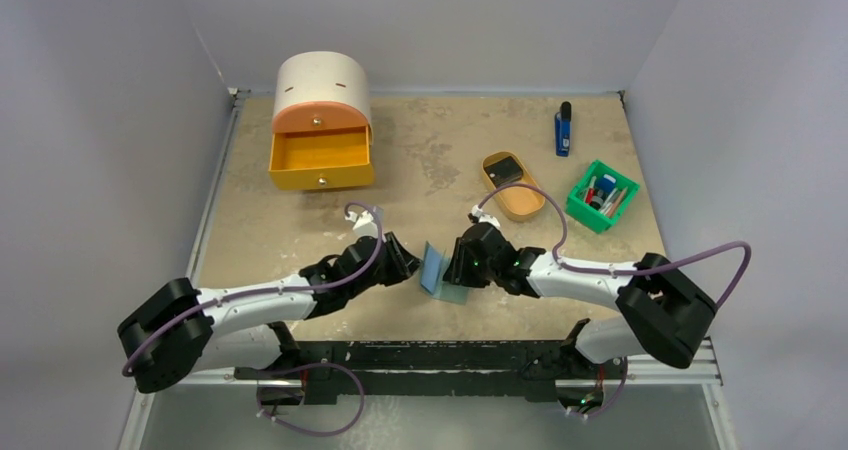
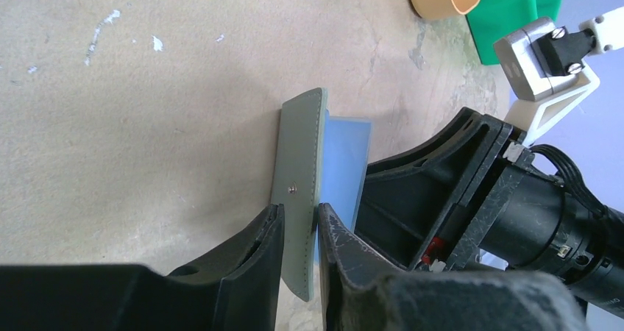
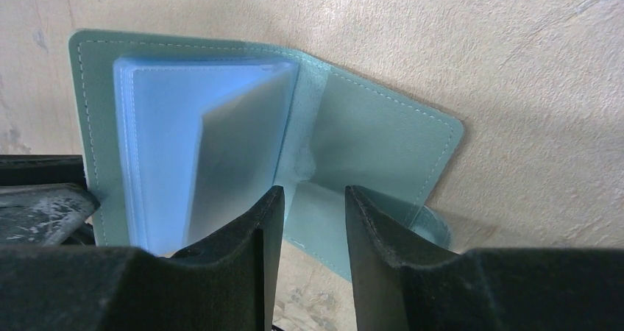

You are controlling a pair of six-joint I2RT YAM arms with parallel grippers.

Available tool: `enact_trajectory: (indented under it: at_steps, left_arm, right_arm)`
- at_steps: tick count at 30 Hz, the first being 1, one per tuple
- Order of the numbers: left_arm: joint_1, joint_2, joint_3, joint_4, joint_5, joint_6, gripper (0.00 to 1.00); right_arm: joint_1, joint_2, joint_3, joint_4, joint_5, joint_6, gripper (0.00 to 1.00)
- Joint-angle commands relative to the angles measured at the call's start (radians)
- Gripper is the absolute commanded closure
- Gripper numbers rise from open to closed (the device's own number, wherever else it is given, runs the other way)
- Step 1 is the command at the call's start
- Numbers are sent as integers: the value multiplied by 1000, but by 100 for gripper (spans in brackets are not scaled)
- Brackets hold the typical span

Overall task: Put the credit cards into the card holder
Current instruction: Open the card holder at the center of the board.

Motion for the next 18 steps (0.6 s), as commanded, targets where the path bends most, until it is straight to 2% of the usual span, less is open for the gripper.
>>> enact_trajectory:
  at_steps: [1, 4, 8, 14, 18]
  left_arm:
    - [6, 40, -3, 93, 52, 9, 79]
    - [6, 61, 2, 106, 65, 13, 83]
    - [6, 76, 14, 102, 68, 21, 100]
    - [5, 51, -2, 128, 72, 6, 100]
    - [6, 21, -16, 131, 60, -3, 100]
  right_arm:
    - [-4, 12, -19, -7, 19, 11, 61]
    - [-4, 12, -19, -7, 19, 9, 61]
    - [-4, 8, -23, -7, 20, 11, 61]
    - [-22, -17, -68, 32, -3, 37, 61]
    - [-50, -100, -151, 128, -38, 82, 52]
